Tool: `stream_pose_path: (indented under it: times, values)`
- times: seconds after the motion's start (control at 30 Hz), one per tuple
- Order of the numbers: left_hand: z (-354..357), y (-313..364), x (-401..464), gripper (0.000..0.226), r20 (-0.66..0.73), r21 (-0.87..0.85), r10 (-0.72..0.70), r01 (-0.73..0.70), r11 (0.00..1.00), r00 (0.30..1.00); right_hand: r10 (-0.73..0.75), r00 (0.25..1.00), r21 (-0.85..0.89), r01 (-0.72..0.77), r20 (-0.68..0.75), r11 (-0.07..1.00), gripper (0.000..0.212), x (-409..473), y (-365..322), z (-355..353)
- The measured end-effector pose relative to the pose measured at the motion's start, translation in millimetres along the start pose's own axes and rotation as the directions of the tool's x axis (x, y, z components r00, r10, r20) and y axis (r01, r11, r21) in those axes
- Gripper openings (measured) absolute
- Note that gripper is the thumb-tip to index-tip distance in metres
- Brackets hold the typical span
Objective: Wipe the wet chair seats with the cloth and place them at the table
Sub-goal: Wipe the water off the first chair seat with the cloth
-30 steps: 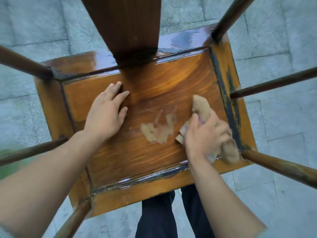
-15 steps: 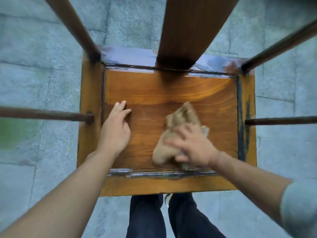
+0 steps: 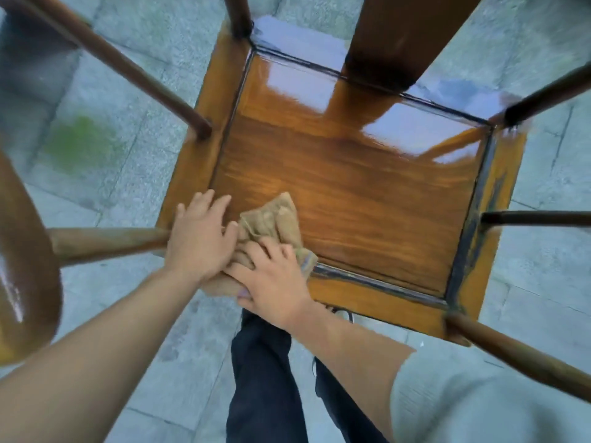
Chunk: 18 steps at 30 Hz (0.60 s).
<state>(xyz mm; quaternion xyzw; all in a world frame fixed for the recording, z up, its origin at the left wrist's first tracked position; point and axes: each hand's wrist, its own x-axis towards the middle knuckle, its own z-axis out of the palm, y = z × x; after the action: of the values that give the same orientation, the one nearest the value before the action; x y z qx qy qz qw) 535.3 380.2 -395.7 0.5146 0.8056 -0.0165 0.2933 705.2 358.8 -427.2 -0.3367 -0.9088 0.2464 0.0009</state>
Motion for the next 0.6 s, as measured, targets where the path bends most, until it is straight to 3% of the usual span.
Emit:
stream_pose_path:
  times: [0.07, 0.13, 0.2, 0.27, 0.33, 0.4, 0.43, 0.47, 0.5, 0.57, 0.6]
  values:
    - [15.7, 3.3, -15.6, 0.062, 0.111, 0.028, 0.059, -0.063, 0.998, 0.992, 0.151, 0.988, 0.005, -0.151, -0.026, 0.989, 0.058, -60.3, 26.2, -1.2]
    - [28.1, 10.9, -21.3, 0.068, 0.098, 0.067, 0.047, -0.053, 0.996, 0.994, 0.415, 0.9, 0.069, -0.409, -0.136, 0.91, 0.057, -118.8, 57.9, -5.3]
    - [37.9, 22.3, -23.2, 0.073, 0.044, 0.092, 0.013, -0.017, 0.996, 0.999, 0.678, 0.701, 0.191, -0.651, -0.222, 0.735, 0.055, -165.5, 79.1, -10.3]
    - [50.2, 34.5, -28.2, 0.079, 0.032, 0.126, -0.002, -0.002, 0.992, 0.999, 0.826, 0.502, 0.262, -0.786, -0.256, 0.559, 0.054, -186.8, 83.2, -9.0]
    - [62.0, 42.1, -38.1, 0.079, -0.008, 0.151, 0.014, -0.012, 0.988, 1.0, 0.897, 0.322, 0.313, -0.855, -0.303, 0.413, 0.052, -177.9, 75.2, 0.0]
    - [73.5, 38.9, -48.6, 0.073, -0.053, 0.131, 0.059, -0.052, 0.99, 0.997, 0.939, 0.094, 0.406, -0.885, -0.33, 0.231, 0.053, -144.5, 54.6, 9.9]
    - [76.1, 32.9, -53.8, 0.07, -0.049, 0.101, 0.093, -0.087, 0.991, 0.994, 0.95, 0.022, 0.435, -0.886, -0.311, 0.163, 0.054, -122.4, 39.2, 13.8]
    - [78.3, 24.0, -60.5, 0.066, -0.047, 0.074, 0.132, -0.128, 0.989, 0.99, 0.961, 0.005, 0.44, -0.889, -0.277, 0.131, 0.054, -101.6, 20.4, 17.5]
    - [80.0, 13.1, -68.9, 0.063, -0.051, 0.058, 0.173, -0.17, 0.984, 0.984, 0.965, 0.058, 0.415, -0.895, -0.254, 0.164, 0.056, -82.2, 0.9, 22.0]
    - [81.3, -14.8, -93.7, 0.062, -0.065, 0.027, 0.194, -0.193, 0.981, 0.979, 0.926, 0.284, 0.328, -0.875, -0.249, 0.357, 0.062, -43.3, -43.4, 35.9]
    - [77.8, -34.7, -108.2, 0.064, -0.072, -0.027, 0.133, -0.135, 0.99, 0.989, 0.881, 0.414, 0.313, -0.826, -0.23, 0.469, 0.063, -19.8, -69.5, 40.9]
